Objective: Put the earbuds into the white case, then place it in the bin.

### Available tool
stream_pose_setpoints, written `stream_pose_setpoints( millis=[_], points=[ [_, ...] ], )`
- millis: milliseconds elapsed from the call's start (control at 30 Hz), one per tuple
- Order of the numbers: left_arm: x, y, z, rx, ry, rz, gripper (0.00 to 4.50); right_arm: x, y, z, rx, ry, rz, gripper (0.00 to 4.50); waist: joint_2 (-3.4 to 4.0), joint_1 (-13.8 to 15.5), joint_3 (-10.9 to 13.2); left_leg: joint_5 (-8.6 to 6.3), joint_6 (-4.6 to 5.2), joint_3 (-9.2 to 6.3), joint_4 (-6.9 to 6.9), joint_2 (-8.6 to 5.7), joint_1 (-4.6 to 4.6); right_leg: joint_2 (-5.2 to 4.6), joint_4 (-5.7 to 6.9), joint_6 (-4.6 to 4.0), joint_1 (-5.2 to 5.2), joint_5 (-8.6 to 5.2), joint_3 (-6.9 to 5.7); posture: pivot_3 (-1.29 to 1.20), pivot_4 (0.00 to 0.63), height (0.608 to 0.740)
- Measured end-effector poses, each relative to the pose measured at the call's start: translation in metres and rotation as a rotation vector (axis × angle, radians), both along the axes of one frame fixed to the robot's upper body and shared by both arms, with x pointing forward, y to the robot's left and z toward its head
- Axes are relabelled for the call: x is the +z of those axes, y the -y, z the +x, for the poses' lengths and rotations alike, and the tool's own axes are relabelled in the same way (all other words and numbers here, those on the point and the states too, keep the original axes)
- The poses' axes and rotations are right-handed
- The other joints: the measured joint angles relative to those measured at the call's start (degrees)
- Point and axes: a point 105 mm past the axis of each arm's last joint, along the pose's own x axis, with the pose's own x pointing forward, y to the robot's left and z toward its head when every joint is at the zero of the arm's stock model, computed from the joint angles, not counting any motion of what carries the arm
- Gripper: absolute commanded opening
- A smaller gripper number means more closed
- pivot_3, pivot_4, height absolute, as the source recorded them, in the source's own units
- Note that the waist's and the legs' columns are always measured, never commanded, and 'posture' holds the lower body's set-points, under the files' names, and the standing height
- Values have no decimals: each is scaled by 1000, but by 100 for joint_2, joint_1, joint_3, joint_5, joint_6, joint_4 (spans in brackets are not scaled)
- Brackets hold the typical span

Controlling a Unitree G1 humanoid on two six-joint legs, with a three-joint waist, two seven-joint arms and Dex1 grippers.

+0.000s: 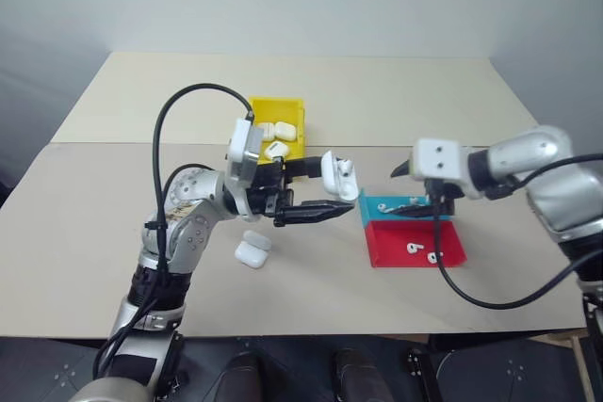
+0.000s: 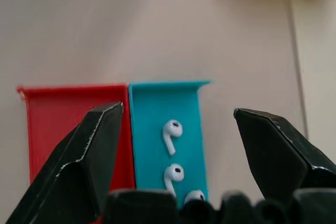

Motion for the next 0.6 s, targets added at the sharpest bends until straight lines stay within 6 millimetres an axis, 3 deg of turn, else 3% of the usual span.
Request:
stream_pose_setpoints(
  millis=[67,233,600],
  points=[
    [0,1,0,5,-1,-6,2776,-7,0,7,23,-4,-57,2461,1,10,1,0,0,-1,0,1,0,0,-1,0,0,0,-1,0,150,740],
    [-4,-1,0,15,-9,-2,2776,-20,4,29,40,13,-192,2461,2,11,1,0,-1,2,0,1,0,-2,-2,0,0,0,-1,0,150,740],
    [-8,-5,-1,46,-19,1,2776,-38,1,40,112,-72,-277,2461,3,-2,2,2,-3,6,0,1,4,-2,3,0,2,0,-1,0,150,740]
  ],
)
